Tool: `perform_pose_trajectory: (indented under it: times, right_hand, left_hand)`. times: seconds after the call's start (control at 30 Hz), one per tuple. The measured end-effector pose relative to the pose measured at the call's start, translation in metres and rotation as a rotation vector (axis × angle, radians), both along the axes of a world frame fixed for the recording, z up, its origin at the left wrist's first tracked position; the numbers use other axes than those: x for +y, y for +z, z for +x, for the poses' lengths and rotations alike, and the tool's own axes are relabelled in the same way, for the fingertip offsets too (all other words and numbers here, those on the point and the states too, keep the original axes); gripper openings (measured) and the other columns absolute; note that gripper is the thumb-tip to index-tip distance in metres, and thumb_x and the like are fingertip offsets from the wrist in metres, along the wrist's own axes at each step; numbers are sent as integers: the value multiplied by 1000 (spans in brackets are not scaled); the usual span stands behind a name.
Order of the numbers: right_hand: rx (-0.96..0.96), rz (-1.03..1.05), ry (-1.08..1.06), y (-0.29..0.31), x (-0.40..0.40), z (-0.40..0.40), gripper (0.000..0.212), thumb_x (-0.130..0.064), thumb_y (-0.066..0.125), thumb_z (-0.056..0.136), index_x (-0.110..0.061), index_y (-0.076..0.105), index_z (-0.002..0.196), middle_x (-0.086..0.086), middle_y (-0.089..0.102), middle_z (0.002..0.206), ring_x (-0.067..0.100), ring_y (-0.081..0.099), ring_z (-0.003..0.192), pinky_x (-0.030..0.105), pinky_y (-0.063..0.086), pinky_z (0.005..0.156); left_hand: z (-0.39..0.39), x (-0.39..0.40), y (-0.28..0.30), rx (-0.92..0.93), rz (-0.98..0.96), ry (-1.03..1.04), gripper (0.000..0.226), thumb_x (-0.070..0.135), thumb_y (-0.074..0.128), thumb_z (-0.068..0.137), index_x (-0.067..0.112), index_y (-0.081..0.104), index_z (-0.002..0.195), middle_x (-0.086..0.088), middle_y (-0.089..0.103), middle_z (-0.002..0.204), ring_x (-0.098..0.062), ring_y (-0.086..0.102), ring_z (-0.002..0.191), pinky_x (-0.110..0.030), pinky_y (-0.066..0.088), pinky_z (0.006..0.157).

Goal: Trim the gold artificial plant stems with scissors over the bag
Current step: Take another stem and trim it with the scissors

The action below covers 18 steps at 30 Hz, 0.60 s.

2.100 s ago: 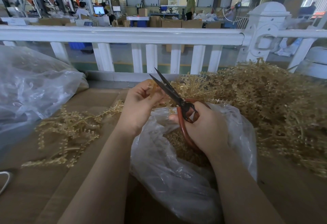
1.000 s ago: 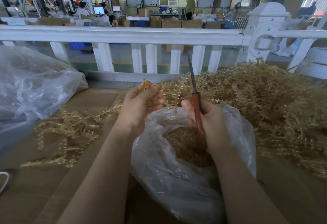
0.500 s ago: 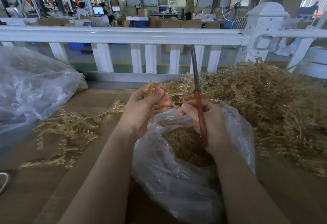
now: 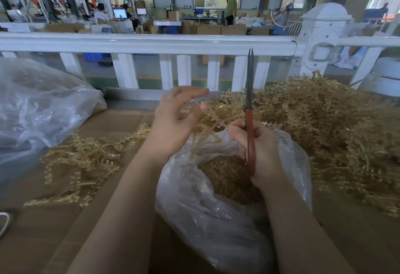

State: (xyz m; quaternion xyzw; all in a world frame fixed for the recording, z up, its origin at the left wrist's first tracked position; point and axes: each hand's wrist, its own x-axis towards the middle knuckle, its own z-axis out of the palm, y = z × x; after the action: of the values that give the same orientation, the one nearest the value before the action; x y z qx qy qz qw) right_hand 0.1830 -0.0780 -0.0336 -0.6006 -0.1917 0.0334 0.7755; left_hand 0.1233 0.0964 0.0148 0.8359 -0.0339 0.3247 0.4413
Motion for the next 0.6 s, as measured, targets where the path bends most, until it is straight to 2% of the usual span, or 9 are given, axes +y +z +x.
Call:
perform_pose_trajectory:
  times: [0.1, 0.17, 0.23, 0.3, 0.37, 0.4, 0.47, 0.53, 0.6]
  right_hand:
    - [-8, 3, 0, 0, 1, 0, 13, -1, 70, 90, -11, 68, 83, -15, 61, 58, -3, 57, 51, 8, 43, 51]
    - [-14, 6, 12, 0, 1, -1, 13, -1, 71, 90, -12, 70, 83, -14, 64, 62, -3, 60, 56, 9, 46, 54]
    - [-11, 28, 13, 0, 1, -1, 13, -1, 72, 89, -14, 73, 85, -10, 69, 69, 0, 65, 63, 11, 49, 57]
    - [-11, 57, 5, 0, 2, -2, 12, -8, 76, 85, -19, 77, 84, -4, 74, 79, 8, 71, 76, 15, 53, 64]
    - [-3, 56, 0, 1, 3, -2, 9, -22, 80, 75, -22, 78, 85, 1, 76, 84, 13, 73, 82, 18, 55, 69]
    - [3, 58, 2, 1, 3, -3, 17, -27, 79, 71, -21, 77, 87, 2, 76, 85, 12, 73, 81, 18, 55, 69]
    - [8, 67, 10, 1, 2, -2, 28, -30, 78, 68, -14, 75, 91, 2, 76, 82, 4, 70, 68, 13, 52, 61]
    - [-9, 59, 14, 1, 1, -3, 35, -33, 78, 68, -10, 73, 95, 1, 73, 80, -3, 62, 53, 8, 45, 51]
    - [-29, 28, -3, 1, 2, -4, 36, -37, 77, 69, -11, 74, 94, 0, 72, 80, -4, 59, 51, 8, 44, 50]
  left_hand:
    - [4, -9, 4, 50, 551, 80, 29, 39, 50, 100, 39, 64, 125, 18, 48, 138, -15, 33, 132, -29, 13, 98]
    - [6, -13, -1, 96, 767, 181, 25, 38, 49, 101, 39, 66, 119, 14, 48, 139, -16, 31, 131, -34, 10, 98]
    - [6, -13, -2, 141, 805, 267, 22, 40, 50, 100, 39, 70, 111, 11, 56, 127, -18, 38, 123, -38, 12, 98]
    - [5, -12, 1, 179, 746, 374, 24, 41, 51, 99, 37, 73, 106, 8, 61, 112, -19, 47, 112, -38, 19, 94]
    - [4, -9, 5, 197, 481, 450, 24, 40, 55, 97, 29, 75, 90, 5, 66, 92, -17, 58, 94, -33, 35, 84]
    - [3, -8, 7, 214, 266, 450, 25, 40, 59, 94, 24, 75, 82, 3, 67, 79, -14, 62, 79, -29, 42, 74]
    - [1, -2, 13, 200, -252, 371, 22, 35, 66, 91, 24, 76, 74, 2, 64, 59, -6, 54, 52, -28, 43, 58]
    - [-2, 5, 17, 208, -712, 195, 18, 29, 66, 92, 22, 77, 80, 7, 58, 53, -5, 42, 46, -21, 38, 51]
    - [-3, 11, 20, 221, -1083, 6, 18, 27, 62, 96, 17, 75, 88, 9, 56, 58, -3, 40, 46, -15, 36, 46]
